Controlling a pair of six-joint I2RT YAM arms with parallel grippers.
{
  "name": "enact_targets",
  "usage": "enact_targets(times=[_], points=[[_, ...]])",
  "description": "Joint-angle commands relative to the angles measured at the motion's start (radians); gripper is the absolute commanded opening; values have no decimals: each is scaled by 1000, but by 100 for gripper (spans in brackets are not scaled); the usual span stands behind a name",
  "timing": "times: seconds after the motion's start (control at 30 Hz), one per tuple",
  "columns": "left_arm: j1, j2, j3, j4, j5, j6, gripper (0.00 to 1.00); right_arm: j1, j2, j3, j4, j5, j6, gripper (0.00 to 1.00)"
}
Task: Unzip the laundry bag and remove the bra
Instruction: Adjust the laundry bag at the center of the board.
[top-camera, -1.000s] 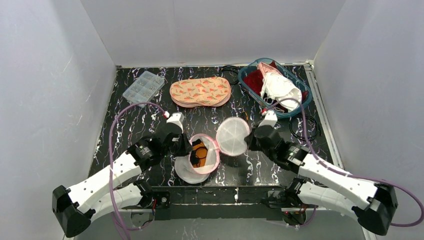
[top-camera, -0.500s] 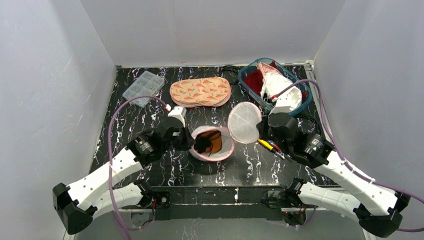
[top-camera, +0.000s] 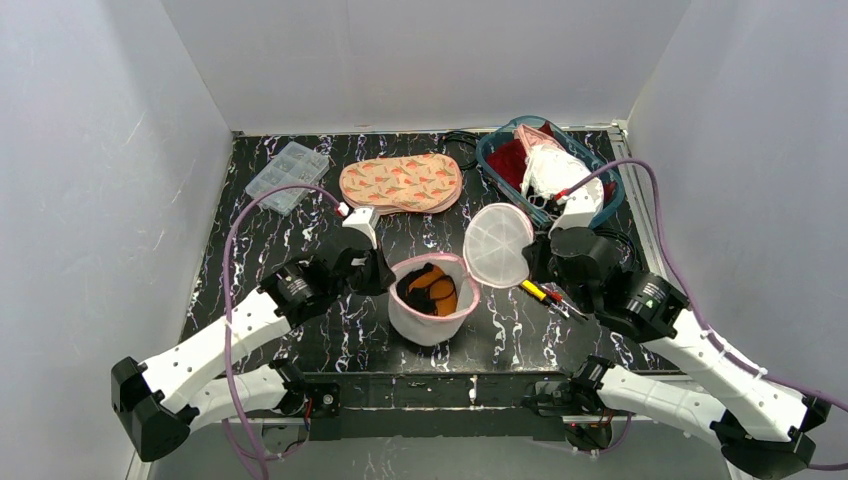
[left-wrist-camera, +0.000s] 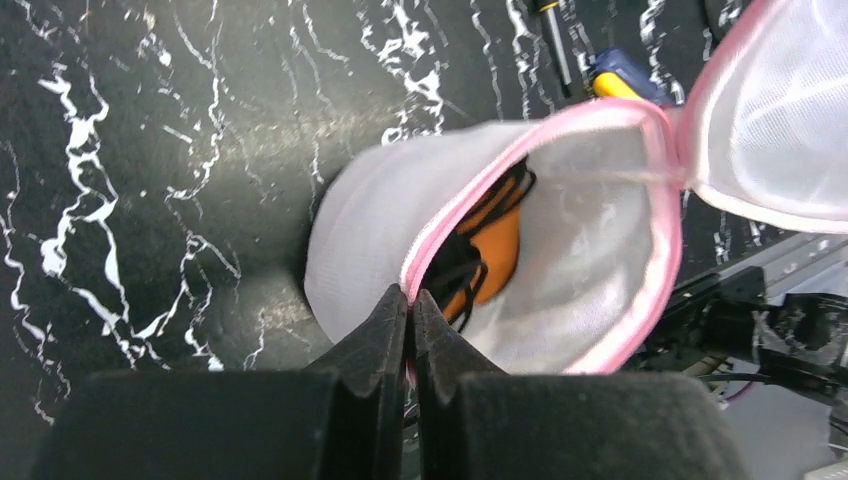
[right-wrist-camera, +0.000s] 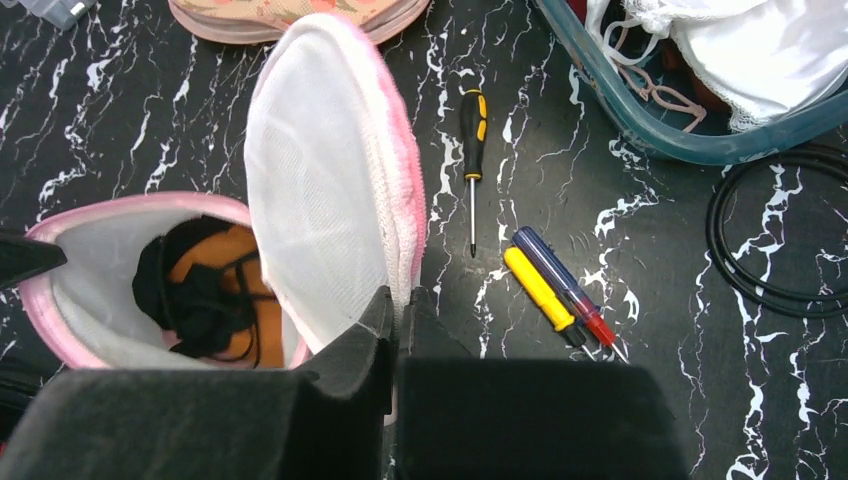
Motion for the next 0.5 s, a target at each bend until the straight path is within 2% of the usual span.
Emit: enact_targets(times=[0.0,0.23,0.47], points=[[2,-13,8,17,7,6,0,-4,-31,8,-3,41,-6,1],[3,-45,-223,147,9,-38,0,-2,-126,-241,89,11,82,1],[2,-71,-189,125,-1,-3,0,-2,-115,-229,116,-11,81,1]])
